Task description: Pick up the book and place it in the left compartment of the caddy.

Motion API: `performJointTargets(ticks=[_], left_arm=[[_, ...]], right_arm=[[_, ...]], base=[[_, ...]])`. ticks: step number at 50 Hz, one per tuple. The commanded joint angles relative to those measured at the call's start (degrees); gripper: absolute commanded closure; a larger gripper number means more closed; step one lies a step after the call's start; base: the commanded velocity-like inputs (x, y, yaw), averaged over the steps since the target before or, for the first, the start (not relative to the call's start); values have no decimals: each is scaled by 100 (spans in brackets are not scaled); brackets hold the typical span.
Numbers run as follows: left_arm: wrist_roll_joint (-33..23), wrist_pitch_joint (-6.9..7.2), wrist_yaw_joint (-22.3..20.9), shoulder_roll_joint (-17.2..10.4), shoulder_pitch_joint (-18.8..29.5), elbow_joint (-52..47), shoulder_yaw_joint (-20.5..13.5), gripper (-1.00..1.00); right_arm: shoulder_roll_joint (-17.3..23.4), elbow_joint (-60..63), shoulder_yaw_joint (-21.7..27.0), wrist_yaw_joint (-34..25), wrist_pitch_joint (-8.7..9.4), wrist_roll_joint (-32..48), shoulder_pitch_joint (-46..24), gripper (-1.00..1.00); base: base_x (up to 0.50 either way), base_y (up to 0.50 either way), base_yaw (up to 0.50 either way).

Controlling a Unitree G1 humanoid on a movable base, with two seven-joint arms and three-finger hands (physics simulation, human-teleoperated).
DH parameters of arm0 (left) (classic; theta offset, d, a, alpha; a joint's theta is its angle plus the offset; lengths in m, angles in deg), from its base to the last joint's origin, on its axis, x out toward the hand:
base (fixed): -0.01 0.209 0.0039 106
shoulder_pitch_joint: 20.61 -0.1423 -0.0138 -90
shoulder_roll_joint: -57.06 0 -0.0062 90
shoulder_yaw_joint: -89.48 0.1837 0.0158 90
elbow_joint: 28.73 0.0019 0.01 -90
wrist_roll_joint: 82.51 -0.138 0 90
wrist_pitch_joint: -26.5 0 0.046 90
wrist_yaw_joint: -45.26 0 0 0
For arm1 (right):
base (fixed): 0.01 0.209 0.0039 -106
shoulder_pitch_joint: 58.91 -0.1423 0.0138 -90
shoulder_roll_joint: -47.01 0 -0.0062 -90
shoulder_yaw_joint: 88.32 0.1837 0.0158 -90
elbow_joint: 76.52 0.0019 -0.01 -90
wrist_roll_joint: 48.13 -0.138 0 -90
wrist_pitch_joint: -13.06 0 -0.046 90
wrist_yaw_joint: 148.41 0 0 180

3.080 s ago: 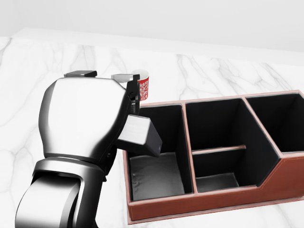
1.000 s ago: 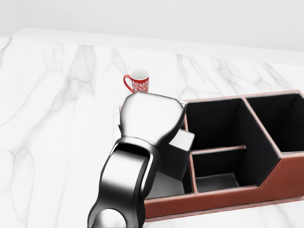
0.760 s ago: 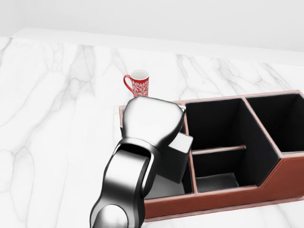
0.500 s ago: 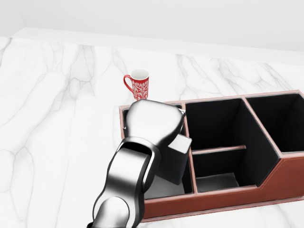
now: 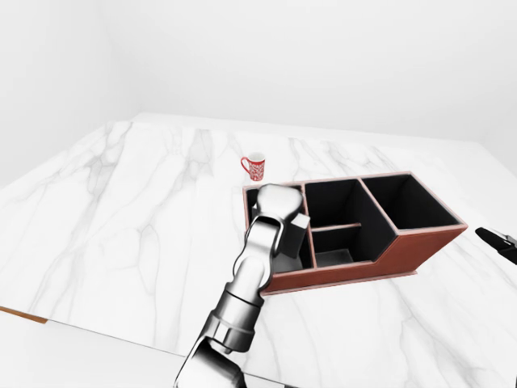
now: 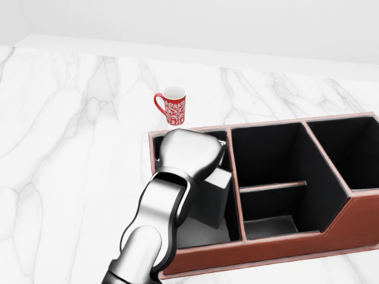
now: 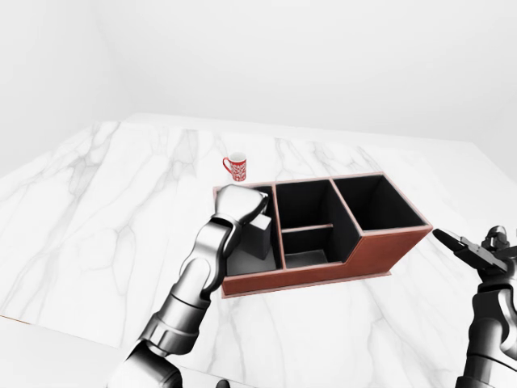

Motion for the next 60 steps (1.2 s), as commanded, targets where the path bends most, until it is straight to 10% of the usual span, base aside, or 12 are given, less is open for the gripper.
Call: performJointTargets(ticks=[1,28,60], left_arm=[[321,0,628,-125,258,827,-82,100],[1482,0,2516,-419,1217,3831,-299,100],[1675,0,3677,-278,1328,5400,-126,98]], right_arm=[[5,-29,-6,-8,0,6,-12,-100],[-1,13,-1,-5,0,10,-4,-100],[-11,-22,-25,-19,0,31,4,-100]], base=[[0,0,0],[0,0,0],[0,0,0]])
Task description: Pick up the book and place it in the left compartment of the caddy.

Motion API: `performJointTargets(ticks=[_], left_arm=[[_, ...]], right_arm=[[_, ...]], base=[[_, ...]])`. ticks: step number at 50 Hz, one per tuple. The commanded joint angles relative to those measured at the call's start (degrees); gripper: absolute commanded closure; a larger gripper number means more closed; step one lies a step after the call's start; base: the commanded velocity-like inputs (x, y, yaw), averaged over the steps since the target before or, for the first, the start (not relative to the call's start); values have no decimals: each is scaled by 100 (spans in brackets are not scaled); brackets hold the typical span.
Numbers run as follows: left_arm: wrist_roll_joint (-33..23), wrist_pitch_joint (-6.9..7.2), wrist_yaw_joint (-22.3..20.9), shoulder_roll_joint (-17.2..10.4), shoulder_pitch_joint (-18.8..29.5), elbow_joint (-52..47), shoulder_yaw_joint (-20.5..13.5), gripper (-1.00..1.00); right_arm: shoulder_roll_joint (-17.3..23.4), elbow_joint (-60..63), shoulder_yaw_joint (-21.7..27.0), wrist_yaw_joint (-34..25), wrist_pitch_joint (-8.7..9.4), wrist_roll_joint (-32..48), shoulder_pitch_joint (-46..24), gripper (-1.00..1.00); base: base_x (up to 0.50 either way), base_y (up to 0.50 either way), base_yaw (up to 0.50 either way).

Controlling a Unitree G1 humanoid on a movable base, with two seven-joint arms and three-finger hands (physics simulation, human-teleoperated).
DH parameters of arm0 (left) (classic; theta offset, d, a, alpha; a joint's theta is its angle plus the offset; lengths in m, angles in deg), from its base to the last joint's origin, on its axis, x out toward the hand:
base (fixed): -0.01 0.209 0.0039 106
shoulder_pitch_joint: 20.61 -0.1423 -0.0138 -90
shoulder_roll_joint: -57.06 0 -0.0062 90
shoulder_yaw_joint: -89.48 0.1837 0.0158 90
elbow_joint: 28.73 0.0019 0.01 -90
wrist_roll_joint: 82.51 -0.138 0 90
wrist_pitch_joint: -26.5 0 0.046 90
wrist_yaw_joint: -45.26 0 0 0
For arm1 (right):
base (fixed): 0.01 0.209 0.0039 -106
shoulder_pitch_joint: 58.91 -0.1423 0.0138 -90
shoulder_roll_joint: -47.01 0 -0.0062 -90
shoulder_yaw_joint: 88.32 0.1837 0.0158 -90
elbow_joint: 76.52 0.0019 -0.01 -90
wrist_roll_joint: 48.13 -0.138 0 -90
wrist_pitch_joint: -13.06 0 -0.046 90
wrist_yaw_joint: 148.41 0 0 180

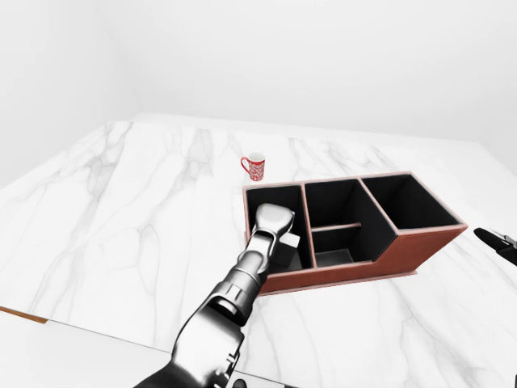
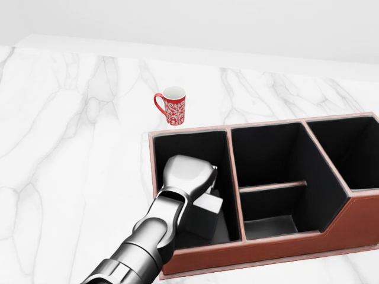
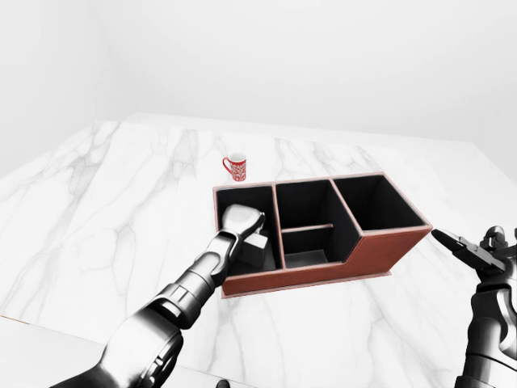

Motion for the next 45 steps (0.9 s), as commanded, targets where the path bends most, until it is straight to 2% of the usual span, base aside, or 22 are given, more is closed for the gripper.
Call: performJointTargets(ticks=[1,2,4,5,6,7,8,9,14,16,19,20,24,27,28,30,32,33,38,40,42,45], left_arm=[[102,0,292,5,-277,344,-37,90],[84,0,297,17,-303,322,-26,80],[47,0,298,32,-359,279,-7,39],[31,0,311,31,-376,250,-5,-28],[28,0,311,31,-378,247,-6,-28],[-53,0,399,39,-423,163,29,-89],[-68,0,325,34,-482,39,34,-100],[-87,0,298,34,-547,-105,43,-100],[-598,0,-524,73,-1300,-1871,313,-100],[-1050,0,-1180,111,-1806,-3206,536,-100],[-1635,0,-1880,221,-2252,-4522,682,-100],[-1960,0,-2271,264,-2428,-5167,804,-100],[-2648,0,-3026,455,-2744,-6237,994,-100],[-3347,0,-3722,552,-2924,-7217,1366,-100],[-3378,0,-3830,487,-2891,-7338,1474,-100],[-3389,0,-4433,171,-2698,-7788,1960,-100],[-3390,0,-4881,-36,-2506,-8018,2241,-100],[-3390,0,-4996,-11,-2480,-8170,2300,-100],[-3390,0,-4996,-562,-1962,-8664,2721,-100],[-3390,0,-4996,-658,-1881,-8705,2783,-100],[-3390,0,-4996,-1040,-1584,-9014,2892,-100],[-3390,0,-4996,-1250,-1418,-9217,2877,-100]], right_arm=[[-9,-14,-5,-14,0,26,7,-100],[-9,-18,-6,-15,0,29,7,-100],[-11,21,3,-18,0,26,26,-100],[-14,14,2,-23,0,31,24,-100],[-15,13,3,-24,0,32,23,-100],[-17,-3,2,-31,0,33,18,-100],[-14,7,9,-29,0,22,22,-100],[-14,-3,4,-29,0,30,17,-100],[-21,-29,-13,-33,0,41,9,-100],[-14,-17,-9,-23,0,34,10,-100],[-20,-60,-28,-35,0,46,-5,-100],[-15,7,-12,-21,0,28,22,-100],[-18,35,2,-16,0,29,27,-100],[-32,64,14,-18,0,41,38,-100],[-34,40,8,-23,0,49,25,-100],[-31,48,12,-18,0,45,29,-100],[-30,48,13,-20,0,44,30,-100],[-31,27,7,-24,0,49,19,-100],[-31,61,24,-20,0,45,36,-100],[-31,36,18,-25,0,51,26,-100],[-36,43,18,-29,0,49,37,-100],[-34,22,16,-33,0,52,29,-100]], base=[[0,0,0],[0,0,0],[0,0,0],[0,0,0],[0,0,0],[0,0,0],[0,0,0],[0,0,0],[0,0,0],[0,0,0],[0,0,0],[0,0,0],[0,0,0],[0,0,0],[0,0,0],[0,0,0],[0,0,0],[0,0,0],[0,0,0],[0,0,0],[0,0,0],[0,0,0]])
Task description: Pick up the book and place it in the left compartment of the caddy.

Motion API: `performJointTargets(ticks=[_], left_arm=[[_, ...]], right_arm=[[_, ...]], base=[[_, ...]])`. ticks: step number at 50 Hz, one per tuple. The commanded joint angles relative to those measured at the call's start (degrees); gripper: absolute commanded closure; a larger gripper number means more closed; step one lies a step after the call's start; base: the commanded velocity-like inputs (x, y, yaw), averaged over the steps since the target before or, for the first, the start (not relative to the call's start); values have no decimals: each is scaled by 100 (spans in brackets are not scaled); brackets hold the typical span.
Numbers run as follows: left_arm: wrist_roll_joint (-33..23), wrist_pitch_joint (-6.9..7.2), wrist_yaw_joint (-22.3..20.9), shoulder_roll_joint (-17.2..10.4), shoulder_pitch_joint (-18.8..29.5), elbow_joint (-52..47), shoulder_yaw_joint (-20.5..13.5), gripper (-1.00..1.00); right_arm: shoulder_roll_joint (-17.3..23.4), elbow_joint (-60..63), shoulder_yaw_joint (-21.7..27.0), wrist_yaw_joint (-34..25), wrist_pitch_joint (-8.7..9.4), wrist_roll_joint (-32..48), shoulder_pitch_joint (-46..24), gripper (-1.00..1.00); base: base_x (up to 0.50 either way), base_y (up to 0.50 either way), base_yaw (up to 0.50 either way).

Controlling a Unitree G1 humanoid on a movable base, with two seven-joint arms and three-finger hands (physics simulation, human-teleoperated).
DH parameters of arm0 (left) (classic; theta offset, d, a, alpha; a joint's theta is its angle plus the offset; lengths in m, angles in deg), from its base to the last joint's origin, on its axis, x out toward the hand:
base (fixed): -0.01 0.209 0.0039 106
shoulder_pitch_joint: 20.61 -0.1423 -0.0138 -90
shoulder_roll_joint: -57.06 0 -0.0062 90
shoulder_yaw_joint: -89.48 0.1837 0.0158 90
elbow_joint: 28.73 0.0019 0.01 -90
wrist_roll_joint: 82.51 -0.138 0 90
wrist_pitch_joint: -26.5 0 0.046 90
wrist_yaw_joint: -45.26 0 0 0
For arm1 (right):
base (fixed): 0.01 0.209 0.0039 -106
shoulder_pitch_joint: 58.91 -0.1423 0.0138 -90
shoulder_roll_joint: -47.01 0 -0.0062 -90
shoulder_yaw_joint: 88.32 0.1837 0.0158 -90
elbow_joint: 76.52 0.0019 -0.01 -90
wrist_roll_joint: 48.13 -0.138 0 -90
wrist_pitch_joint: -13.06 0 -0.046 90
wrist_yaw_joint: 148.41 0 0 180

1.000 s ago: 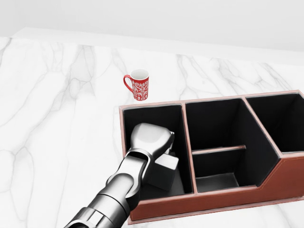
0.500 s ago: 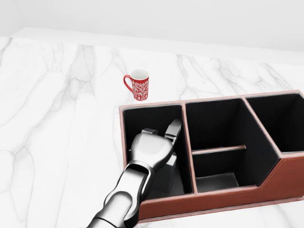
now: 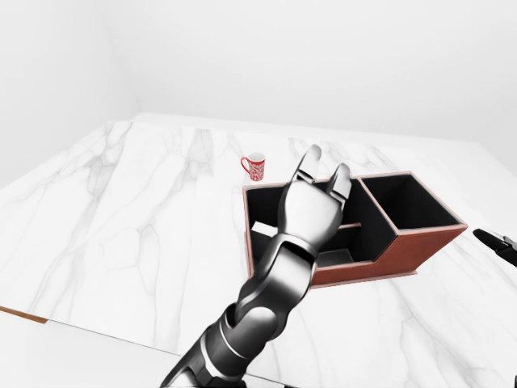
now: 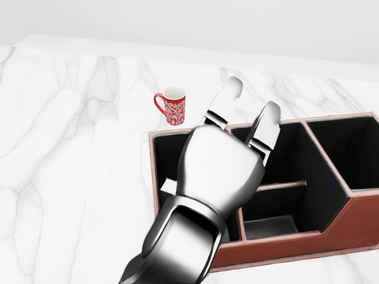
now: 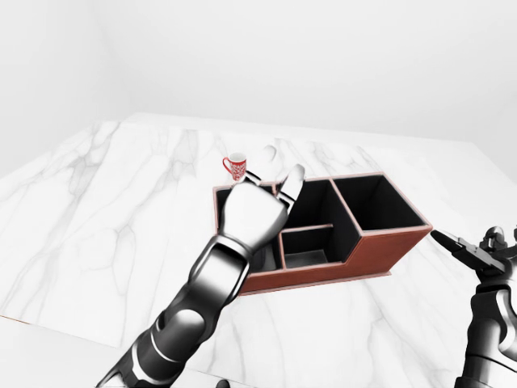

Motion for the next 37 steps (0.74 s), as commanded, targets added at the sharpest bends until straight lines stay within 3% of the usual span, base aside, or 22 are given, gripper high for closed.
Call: performJointTargets(ticks=[1,8,12,18,22,25,28,32,35,37], left_arm=[[-290,0,0,-799,571,-1490,624,-100],[-290,0,0,-1102,883,-1944,323,-100],[-290,0,0,-825,810,-2185,-165,-100],[-290,0,0,-472,611,-2105,-590,-100],[-290,0,0,-697,711,-1780,-852,-100],[-290,0,0,-483,629,-1766,-1013,-100],[-290,0,138,-557,510,-1737,-1423,-100],[-290,0,86,-629,637,-1706,-1473,-100],[-290,0,283,-395,565,-1761,-1481,-100],[-290,0,459,222,438,-1873,-1436,-100]], right_arm=[[-1,-21,3,-9,0,4,-1,-100],[-1,-46,-15,-21,0,5,-2,-100],[-10,6,-5,-11,0,7,10,-100],[-14,45,3,-12,0,3,28,-100],[-20,32,9,-17,0,17,9,-100],[-20,-12,-8,-27,0,24,-5,-100],[-18,70,14,-11,0,1,31,-100],[-20,56,13,-10,0,8,21,-100],[-22,32,9,-19,0,15,13,-100],[-18,-21,-1,-26,0,18,-6,-100]], base=[[0,0,0],[0,0,0],[0,0,0],[0,0,0],[0,0,0],[0,0,0],[0,0,0],[0,0,0],[0,0,0],[0,0,0]])
